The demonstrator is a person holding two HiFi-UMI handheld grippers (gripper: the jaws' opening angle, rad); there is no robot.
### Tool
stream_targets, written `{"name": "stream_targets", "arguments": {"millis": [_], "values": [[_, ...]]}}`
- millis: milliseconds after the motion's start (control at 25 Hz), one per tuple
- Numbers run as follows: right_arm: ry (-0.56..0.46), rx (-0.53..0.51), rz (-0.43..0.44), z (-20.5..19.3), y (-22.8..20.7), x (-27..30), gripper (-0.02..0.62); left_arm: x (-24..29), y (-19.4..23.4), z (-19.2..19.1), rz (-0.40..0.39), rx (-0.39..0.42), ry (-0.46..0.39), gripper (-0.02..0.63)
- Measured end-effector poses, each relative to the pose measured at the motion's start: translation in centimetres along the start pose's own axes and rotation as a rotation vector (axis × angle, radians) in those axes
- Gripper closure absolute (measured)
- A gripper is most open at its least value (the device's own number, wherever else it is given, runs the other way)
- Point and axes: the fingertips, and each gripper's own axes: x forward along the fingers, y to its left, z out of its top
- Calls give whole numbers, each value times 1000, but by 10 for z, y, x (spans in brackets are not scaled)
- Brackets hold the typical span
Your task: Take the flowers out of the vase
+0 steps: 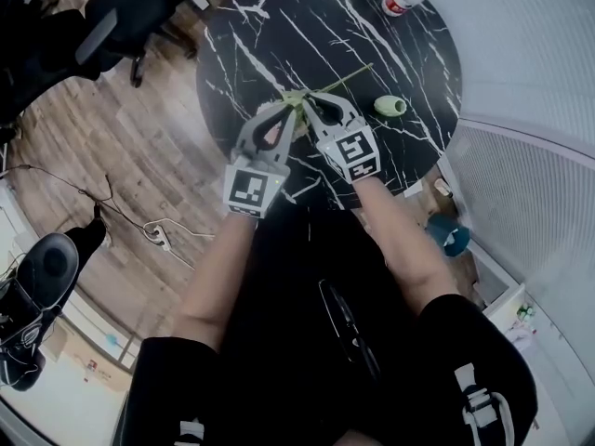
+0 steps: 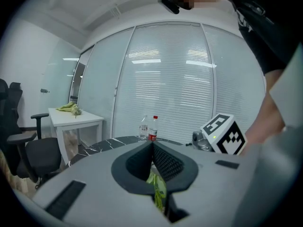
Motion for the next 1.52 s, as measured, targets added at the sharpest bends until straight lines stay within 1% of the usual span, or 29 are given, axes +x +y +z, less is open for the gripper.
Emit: {"name": "stream_targets", "arguments": {"millis": [360, 560, 720, 800, 920, 1120, 1520], "values": [[30, 23, -30, -13, -24, 13, 574, 23, 9, -16, -13, -17, 39, 594], [61, 47, -55, -24, -39, 18, 572, 34, 10, -18, -24, -18, 47, 594], [74, 64, -58, -28, -44, 20, 565, 38, 11, -18, -32, -20, 48, 594], [78, 73, -63, -31, -48, 21, 534, 40, 12, -18, -34, -20, 51, 594], [88, 93, -71, -35, -53, 24, 464, 44, 12, -18, -36, -22, 54, 594], [96, 105, -87, -37, -59, 23, 405, 48, 11, -16, -42, -22, 52, 594], [57, 108, -104, -22, -65, 5, 397, 51, 0, -8, -59, -8, 43, 594]]}}
